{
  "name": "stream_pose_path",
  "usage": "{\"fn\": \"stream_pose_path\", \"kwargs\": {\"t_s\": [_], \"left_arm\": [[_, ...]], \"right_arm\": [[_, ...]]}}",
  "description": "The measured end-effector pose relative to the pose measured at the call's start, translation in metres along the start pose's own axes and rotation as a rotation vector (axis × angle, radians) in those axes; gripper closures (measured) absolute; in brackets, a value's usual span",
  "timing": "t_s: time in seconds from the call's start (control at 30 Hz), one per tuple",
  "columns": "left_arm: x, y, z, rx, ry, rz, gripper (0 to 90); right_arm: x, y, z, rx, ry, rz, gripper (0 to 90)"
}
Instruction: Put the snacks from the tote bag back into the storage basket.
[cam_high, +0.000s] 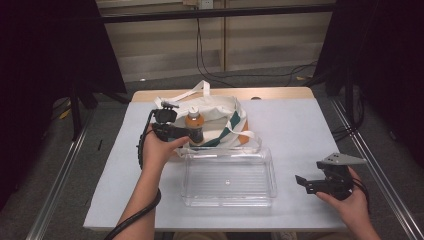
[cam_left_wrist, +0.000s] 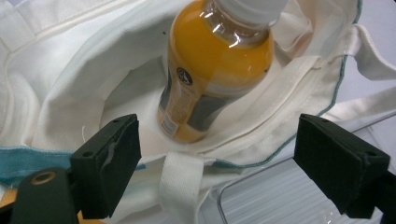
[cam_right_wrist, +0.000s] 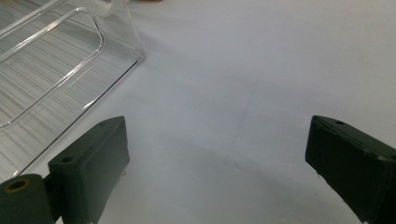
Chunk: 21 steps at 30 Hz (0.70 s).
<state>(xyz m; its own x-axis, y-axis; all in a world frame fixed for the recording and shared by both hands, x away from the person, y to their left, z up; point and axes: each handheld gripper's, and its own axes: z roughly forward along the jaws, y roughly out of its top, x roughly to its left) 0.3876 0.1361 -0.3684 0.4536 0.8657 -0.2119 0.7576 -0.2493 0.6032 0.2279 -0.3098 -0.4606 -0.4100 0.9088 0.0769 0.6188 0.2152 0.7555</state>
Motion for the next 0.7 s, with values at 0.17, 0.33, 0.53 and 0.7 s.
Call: {"fn": "stream_pose_path", "kwargs": {"t_s": [0.17, 0.33, 0.53, 0.7], "left_arm": [[-0.001, 0.005, 0.002, 0.004, 0.014, -0.021, 15.4], [-0.005, 0.01, 0.007, 0.019, 0.032, -0.011, 16.1], [-0.011, 0.016, 0.01, 0.028, 0.068, -0.004, 16.7], [-0.012, 0.02, 0.012, 0.024, 0.079, -0.005, 17.4]], "right_arm": [[0.0, 0.001, 0.001, -0.004, 0.008, -0.01, 5.7], [0.0, 0.001, 0.002, -0.001, 0.01, -0.007, 5.7], [0.001, 0.002, 0.003, 0.005, 0.016, -0.007, 5.7], [0.001, 0.002, 0.004, 0.003, 0.02, -0.011, 5.7]]}}
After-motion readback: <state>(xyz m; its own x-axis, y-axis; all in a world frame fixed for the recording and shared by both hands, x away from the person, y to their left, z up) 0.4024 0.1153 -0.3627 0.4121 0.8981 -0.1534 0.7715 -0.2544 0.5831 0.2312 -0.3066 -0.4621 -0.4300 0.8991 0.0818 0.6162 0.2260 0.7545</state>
